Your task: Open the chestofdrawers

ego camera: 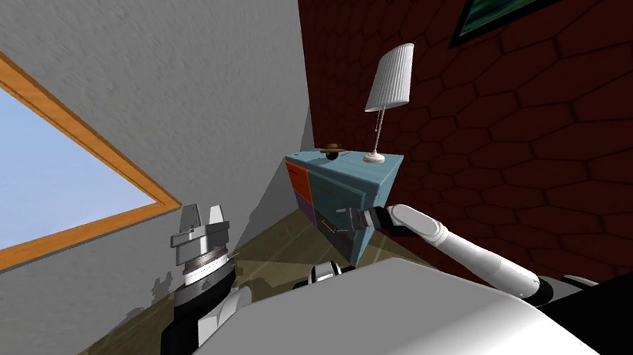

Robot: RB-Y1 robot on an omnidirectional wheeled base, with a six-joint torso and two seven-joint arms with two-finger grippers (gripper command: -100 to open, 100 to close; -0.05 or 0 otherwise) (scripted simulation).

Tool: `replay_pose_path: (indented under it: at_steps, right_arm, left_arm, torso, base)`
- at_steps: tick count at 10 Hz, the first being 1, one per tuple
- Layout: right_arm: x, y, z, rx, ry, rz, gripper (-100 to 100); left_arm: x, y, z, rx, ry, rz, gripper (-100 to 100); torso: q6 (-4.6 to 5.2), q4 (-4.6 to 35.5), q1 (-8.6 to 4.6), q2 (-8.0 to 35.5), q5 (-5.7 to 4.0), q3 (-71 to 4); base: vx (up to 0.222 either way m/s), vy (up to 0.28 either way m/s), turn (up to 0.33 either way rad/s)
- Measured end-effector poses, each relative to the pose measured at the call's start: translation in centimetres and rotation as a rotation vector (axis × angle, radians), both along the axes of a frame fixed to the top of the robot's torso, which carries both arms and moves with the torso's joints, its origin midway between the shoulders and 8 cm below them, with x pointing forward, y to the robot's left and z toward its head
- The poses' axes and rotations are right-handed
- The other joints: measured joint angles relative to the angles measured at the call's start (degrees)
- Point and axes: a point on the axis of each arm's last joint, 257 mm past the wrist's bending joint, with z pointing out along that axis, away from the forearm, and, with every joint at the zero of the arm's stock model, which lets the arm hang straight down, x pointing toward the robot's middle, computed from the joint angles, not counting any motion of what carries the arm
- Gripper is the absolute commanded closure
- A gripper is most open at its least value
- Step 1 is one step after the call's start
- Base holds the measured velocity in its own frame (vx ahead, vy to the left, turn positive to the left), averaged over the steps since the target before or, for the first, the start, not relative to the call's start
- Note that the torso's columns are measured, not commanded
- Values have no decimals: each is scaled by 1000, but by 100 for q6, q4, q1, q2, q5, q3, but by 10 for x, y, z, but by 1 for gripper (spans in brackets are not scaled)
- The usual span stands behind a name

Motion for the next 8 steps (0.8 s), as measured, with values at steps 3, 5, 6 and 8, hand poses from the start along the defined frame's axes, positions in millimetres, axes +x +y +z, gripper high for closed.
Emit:
replay_pose_path:
  at_steps: [3, 5, 6, 8]
  right_arm:
    - [8, -14, -10, -124, -50, 27, -100]
    - [14, -23, -13, -200, -82, 39, -100]
    - [16, -27, -15, -231, -95, 43, -100]
    - [22, -36, -16, -300, -128, 53, -100]
  left_arm:
    - [0, 0, 0, 0, 0, 0, 0]
    - [0, 0, 0, 0, 0, 0, 0]
    - [0, 0, 0, 0, 0, 0, 0]
    - [0, 0, 0, 0, 0, 0, 0]
  torso:
    - [1, 3, -7, 6, -3, 4]
    - [2, 4, -4, 11, -1, 7]
    - [1, 3, -5, 9, -2, 6]
    - [1, 1, -4, 5, -1, 3]
  base:
    - [53, 53, -32]
    - [40, 51, -39]
    - [53, 53, -33]
    - [46, 52, -37]
